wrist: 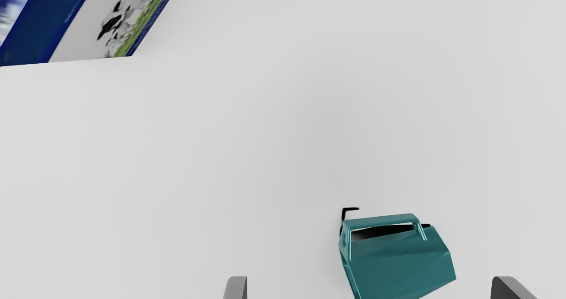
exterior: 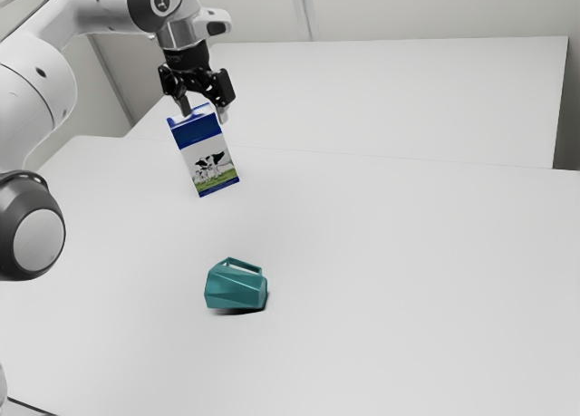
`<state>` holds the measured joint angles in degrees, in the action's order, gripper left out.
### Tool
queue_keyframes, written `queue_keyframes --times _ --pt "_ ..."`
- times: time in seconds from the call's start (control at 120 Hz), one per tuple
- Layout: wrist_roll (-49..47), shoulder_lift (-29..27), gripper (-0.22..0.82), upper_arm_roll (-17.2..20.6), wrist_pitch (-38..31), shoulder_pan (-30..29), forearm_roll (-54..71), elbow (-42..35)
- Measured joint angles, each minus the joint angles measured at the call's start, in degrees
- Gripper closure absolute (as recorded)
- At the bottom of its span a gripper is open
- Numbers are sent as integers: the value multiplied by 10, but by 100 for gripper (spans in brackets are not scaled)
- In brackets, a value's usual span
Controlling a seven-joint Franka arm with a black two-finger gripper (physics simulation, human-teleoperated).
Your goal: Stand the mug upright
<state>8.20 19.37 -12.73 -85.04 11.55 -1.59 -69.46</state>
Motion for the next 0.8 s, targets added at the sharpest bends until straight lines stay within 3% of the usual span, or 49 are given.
queue_keyframes --times 0.258,0.367,0.608,0.8 --pt "5 11 0 -6 1 -1 1 0" --pt "7 -24 0 -14 0 4 -11 -30" --pt "11 -169 0 -16 -63 4 -51 -289" --pt "19 -218 0 -35 -131 -4 -102 -430"
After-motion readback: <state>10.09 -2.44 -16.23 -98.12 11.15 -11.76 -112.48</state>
